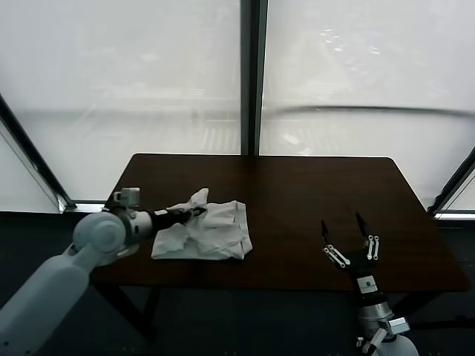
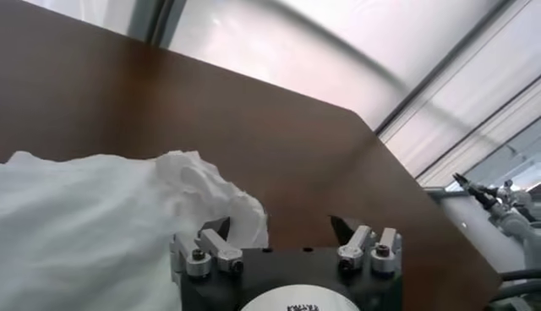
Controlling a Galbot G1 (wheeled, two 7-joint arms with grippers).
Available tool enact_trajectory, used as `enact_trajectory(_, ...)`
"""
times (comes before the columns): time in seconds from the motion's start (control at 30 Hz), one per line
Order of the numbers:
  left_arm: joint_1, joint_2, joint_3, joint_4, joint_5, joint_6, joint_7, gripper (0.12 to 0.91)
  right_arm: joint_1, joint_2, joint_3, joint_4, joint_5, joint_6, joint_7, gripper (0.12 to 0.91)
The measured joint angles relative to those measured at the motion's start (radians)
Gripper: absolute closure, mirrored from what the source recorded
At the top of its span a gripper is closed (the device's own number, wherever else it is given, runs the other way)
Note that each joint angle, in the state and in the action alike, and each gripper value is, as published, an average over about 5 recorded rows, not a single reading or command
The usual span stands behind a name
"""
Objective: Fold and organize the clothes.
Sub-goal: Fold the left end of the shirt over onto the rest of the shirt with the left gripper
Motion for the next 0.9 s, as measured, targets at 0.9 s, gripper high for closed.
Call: enact_trajectory(0.9,0.028,-0.2,0.013,0.072,0.156,0.0,0.017,0.813,0.022,0.015,-0.008,-0.031,-0.024,-0.004,-0.005,0.118)
